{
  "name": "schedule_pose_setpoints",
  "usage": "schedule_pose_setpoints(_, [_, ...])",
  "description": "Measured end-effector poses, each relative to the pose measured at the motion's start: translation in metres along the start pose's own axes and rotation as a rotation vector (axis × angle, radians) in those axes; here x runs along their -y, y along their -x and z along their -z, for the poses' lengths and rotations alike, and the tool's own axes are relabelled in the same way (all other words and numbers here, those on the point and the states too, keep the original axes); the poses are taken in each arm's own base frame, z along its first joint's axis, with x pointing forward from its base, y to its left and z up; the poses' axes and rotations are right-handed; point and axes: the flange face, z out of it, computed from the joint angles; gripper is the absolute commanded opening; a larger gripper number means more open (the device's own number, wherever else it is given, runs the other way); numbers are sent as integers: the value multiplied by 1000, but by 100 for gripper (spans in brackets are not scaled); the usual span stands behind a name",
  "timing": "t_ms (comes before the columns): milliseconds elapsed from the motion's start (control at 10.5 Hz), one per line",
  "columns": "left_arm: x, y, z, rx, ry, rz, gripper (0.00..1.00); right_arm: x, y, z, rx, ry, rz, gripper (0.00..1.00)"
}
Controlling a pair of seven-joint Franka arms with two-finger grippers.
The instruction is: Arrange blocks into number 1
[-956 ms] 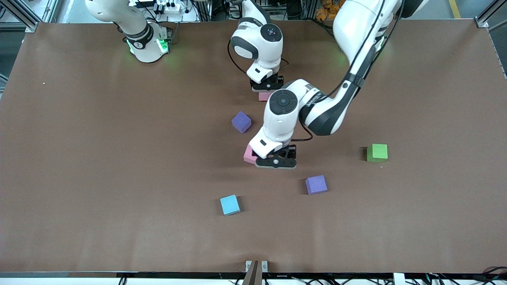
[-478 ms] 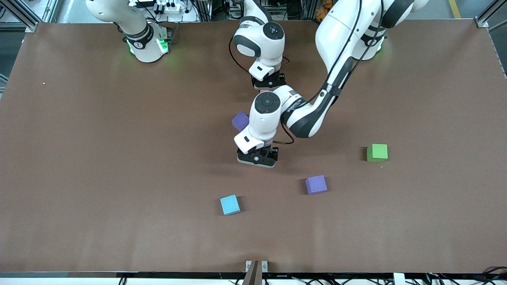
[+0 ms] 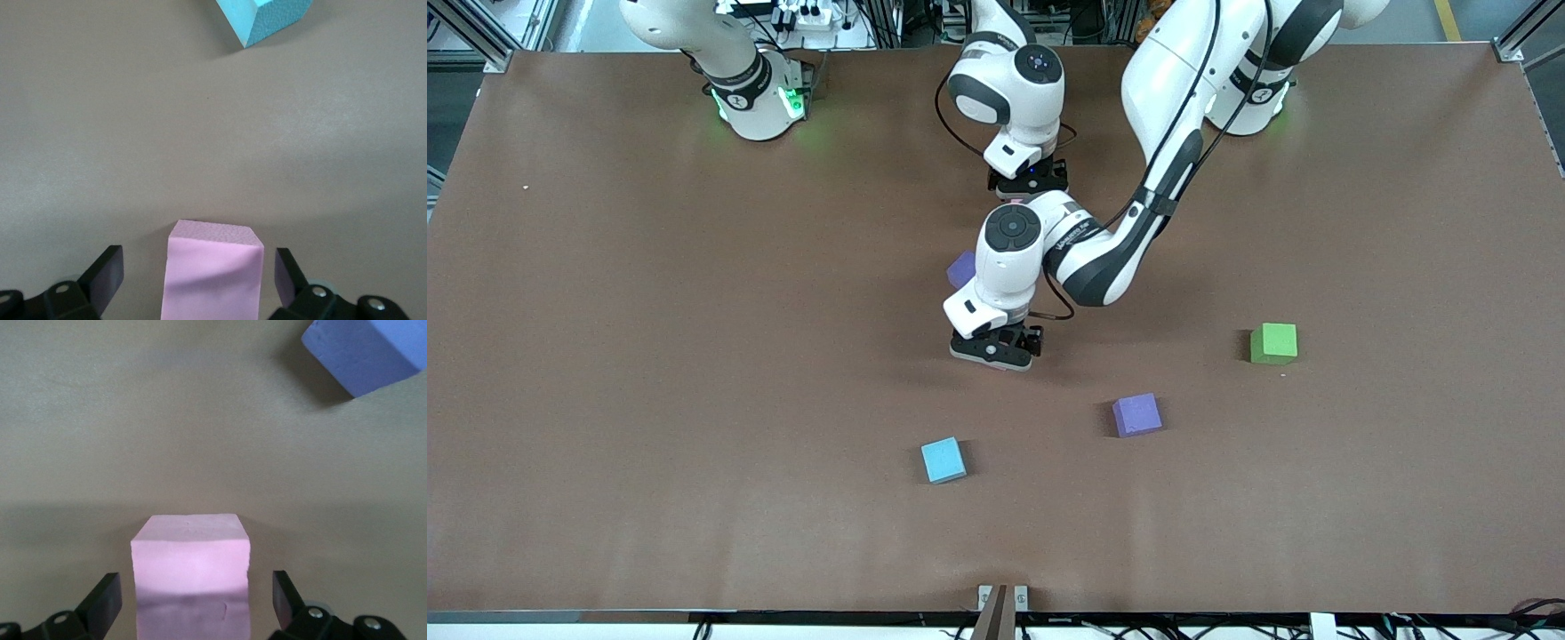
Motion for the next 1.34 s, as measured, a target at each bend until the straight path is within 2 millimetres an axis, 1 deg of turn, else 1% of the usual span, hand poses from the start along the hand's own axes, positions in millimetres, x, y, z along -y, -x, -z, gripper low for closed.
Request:
schedule_pose_setpoints(382, [-2, 7, -13, 17, -7, 6, 100, -24, 9, 6, 10, 22, 0, 100])
schedule_pose_setpoints(478, [-2, 8, -16, 21, -9, 17, 93, -32, 9, 9, 13, 28, -5, 100])
schedule_pose_setpoints(574, [-2, 9, -20, 26, -11, 21, 67, -41, 7, 11, 16, 32, -15, 100])
schedule_pose_setpoints(669, [-2, 11, -23, 30, -13, 21, 49, -51, 4, 13, 19, 37, -29, 100])
schedule_pose_setpoints(765, [-2, 11, -24, 32, -14, 21, 22, -61, -1, 15, 22, 41, -49, 100])
schedule_pose_setpoints(860, [-2, 12, -24, 32, -14, 21, 0, -70, -6, 17, 24, 42, -85, 100])
schedule_pose_setpoints(956, [-2, 11, -23, 30, -13, 21, 0, -77, -11, 18, 26, 46, -125, 100])
schedule_pose_setpoints(1147, [-2, 5, -14, 20, -3, 71, 0, -88, -22, 17, 24, 49, -219, 100])
schedule_pose_setpoints(1243, [2, 1, -6, 21, -1, 117, 0, -92, -31, 17, 19, 40, -264, 100])
schedule_pose_setpoints(1338, [15, -6, 6, 34, 2, 159, 0, -97, -41, 17, 13, 28, -300, 100])
